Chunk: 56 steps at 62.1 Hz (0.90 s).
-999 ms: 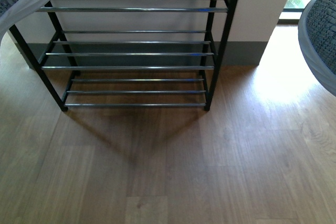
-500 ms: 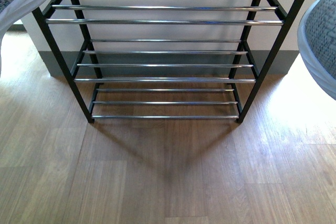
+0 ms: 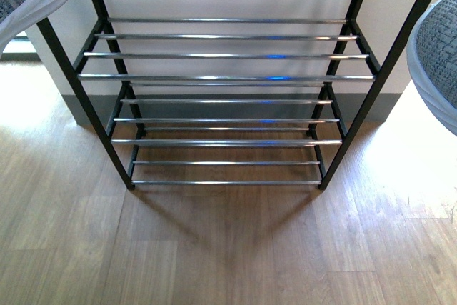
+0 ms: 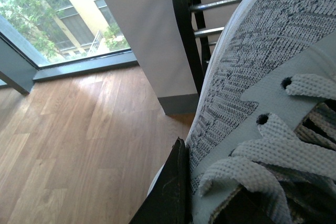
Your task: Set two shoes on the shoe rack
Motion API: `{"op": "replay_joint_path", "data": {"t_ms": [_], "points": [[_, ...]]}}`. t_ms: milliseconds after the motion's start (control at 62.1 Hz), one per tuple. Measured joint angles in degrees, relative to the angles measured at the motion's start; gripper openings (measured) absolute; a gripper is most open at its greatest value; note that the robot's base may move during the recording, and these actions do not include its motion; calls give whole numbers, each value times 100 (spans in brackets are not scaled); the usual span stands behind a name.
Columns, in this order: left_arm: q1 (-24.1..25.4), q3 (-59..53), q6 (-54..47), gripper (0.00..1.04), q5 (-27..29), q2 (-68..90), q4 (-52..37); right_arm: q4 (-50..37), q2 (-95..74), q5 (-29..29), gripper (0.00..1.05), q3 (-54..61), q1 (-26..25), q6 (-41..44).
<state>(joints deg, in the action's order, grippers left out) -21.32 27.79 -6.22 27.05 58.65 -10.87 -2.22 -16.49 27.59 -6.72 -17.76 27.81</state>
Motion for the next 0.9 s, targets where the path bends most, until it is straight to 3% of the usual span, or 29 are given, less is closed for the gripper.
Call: {"op": "replay_joint_path", "data": {"t_ms": [902], "points": [[0,0,0,2,-9,-9,0,0,0,-17,1,-2,0,0]]}}
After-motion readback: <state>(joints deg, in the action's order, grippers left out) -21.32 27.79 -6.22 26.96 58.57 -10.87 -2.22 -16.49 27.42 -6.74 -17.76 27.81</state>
